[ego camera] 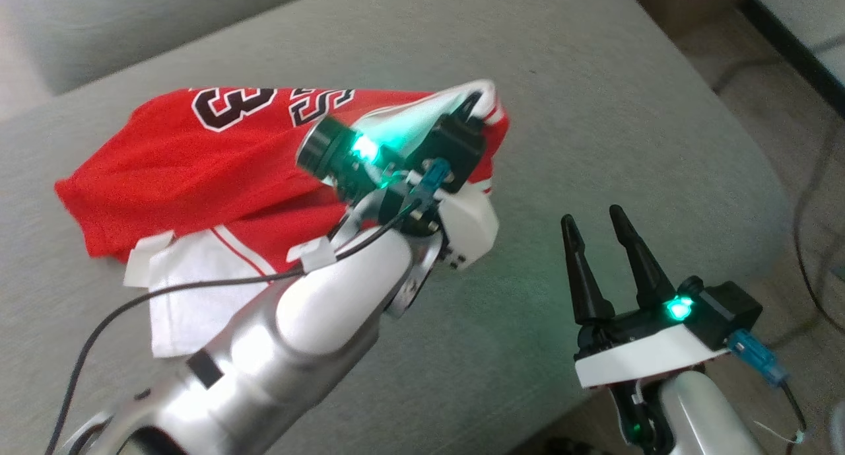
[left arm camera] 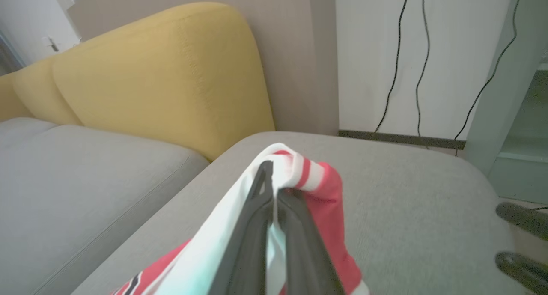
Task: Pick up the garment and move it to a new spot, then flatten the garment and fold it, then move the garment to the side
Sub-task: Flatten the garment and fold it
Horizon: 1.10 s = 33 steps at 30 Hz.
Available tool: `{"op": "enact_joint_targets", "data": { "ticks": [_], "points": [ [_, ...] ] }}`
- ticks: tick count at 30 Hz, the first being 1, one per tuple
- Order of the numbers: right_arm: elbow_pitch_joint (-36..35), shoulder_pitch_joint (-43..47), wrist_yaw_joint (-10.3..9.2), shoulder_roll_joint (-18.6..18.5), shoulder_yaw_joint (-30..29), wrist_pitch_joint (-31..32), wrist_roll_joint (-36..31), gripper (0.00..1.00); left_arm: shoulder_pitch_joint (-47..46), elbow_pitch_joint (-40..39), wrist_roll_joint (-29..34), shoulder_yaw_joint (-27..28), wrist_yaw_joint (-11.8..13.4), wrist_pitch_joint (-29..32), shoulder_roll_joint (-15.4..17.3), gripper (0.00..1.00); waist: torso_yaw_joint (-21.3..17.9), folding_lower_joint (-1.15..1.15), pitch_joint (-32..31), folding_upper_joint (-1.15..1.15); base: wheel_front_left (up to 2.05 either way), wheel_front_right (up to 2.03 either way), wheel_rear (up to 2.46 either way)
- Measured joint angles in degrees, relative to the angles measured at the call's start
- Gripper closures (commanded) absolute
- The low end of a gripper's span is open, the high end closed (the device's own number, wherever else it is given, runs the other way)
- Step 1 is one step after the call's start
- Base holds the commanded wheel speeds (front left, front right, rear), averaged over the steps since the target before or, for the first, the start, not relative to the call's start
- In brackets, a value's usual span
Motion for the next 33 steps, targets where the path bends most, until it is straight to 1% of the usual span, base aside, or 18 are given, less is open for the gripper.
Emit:
{"op": "enact_joint_targets", "data": {
  "ticks": [4,5,6,7,8,10,13,16,19,21,23,27,29,31,33],
  "points": [
    [-0.3,0.0,0.00,0.0,0.5,0.0,2.0,0.00,-3.3,3.2,0.0,-1.1,-1.1,-4.0,-2.0,1.00,-3.7,0.00,2.1,0.00,0.00,0.00,0.00],
    [-0.4,0.0,0.00,0.0,0.5,0.0,2.2,0.00,-3.8,3.5,-0.4,-1.5,-1.6,-5.1,-2.3,0.85,-4.4,0.00,2.7,0.00,0.00,0.00,0.00],
    [-0.4,0.0,0.00,0.0,0.4,0.0,2.2,0.00,-4.0,3.8,-1.4,-1.8,-2.0,-5.9,-2.7,0.65,-4.9,0.00,3.2,0.00,0.00,0.00,0.00],
    [-0.4,0.0,0.00,0.0,0.4,0.0,2.2,0.00,-4.0,4.2,-2.1,-2.4,-2.3,-6.7,-2.9,0.35,-5.3,0.01,3.6,0.00,0.00,0.00,0.00],
    [-0.4,0.0,0.00,0.0,0.2,0.0,2.2,0.00,-3.9,4.6,-2.7,-3.0,-2.4,-7.5,-2.9,0.00,-5.5,0.01,3.9,0.00,0.00,0.00,0.00],
    [-0.4,0.0,0.00,0.0,-0.4,0.0,2.1,0.00,-3.2,4.4,-6.6,-3.8,-2.8,-8.4,-2.8,0.00,-5.2,0.01,4.2,0.00,0.00,0.00,0.00],
    [-0.4,-0.1,0.00,0.0,-0.9,0.0,1.4,0.00,-2.0,3.7,-10.5,-5.7,-2.8,-8.9,-2.9,0.00,-3.8,0.00,3.9,0.00,0.00,0.00,0.00],
    [-0.4,-0.1,0.00,0.0,-1.4,0.0,0.3,0.00,-1.4,3.3,-12.6,-6.9,-2.5,-10.0,-2.9,0.00,-1.7,0.00,3.6,0.00,0.00,0.00,0.00],
    [-0.4,-0.1,0.00,0.0,-2.2,0.0,-0.5,0.00,-0.7,3.1,-13.3,-6.8,-1.7,-12.5,-2.8,0.00,0.6,0.00,3.0,0.00,0.00,0.00,0.00],
    [-0.4,-0.1,0.00,0.0,-2.8,0.0,-1.3,0.00,1.2,2.7,-13.5,-6.3,-0.8,-14.4,-2.2,0.00,2.1,0.00,2.4,0.00,0.00,0.00,0.00],
    [-0.4,0.0,0.00,0.0,-3.4,0.0,-2.5,0.00,4.1,2.1,-13.6,-5.4,0.3,-16.7,-0.4,0.00,3.6,0.00,1.7,0.00,0.00,0.00,0.00],
    [-0.7,0.7,0.00,0.0,-5.7,0.0,-5.4,0.00,11.2,0.7,-14.3,-2.5,4.0,-21.4,5.5,0.00,6.6,-0.01,0.1,0.00,0.00,0.00,0.00],
    [-1.0,1.9,0.00,0.0,-7.1,0.0,-6.8,0.00,14.8,-0.1,-15.1,-0.9,5.4,-23.9,7.8,0.00,8.2,-0.01,-0.7,0.00,0.00,0.00,0.00],
    [-1.2,3.1,0.00,0.0,-8.3,0.0,-8.3,0.00,18.0,-0.9,-15.3,0.3,6.3,-25.8,9.6,0.00,9.8,-0.02,-1.5,0.00,0.00,0.00,0.00],
    [-1.2,3.7,0.00,0.0,-9.1,0.0,-9.4,0.00,20.8,-1.7,-15.4,1.9,7.3,-27.1,10.7,0.00,11.4,-0.01,-2.2,0.00,0.00,0.00,0.00]
  ]
}}
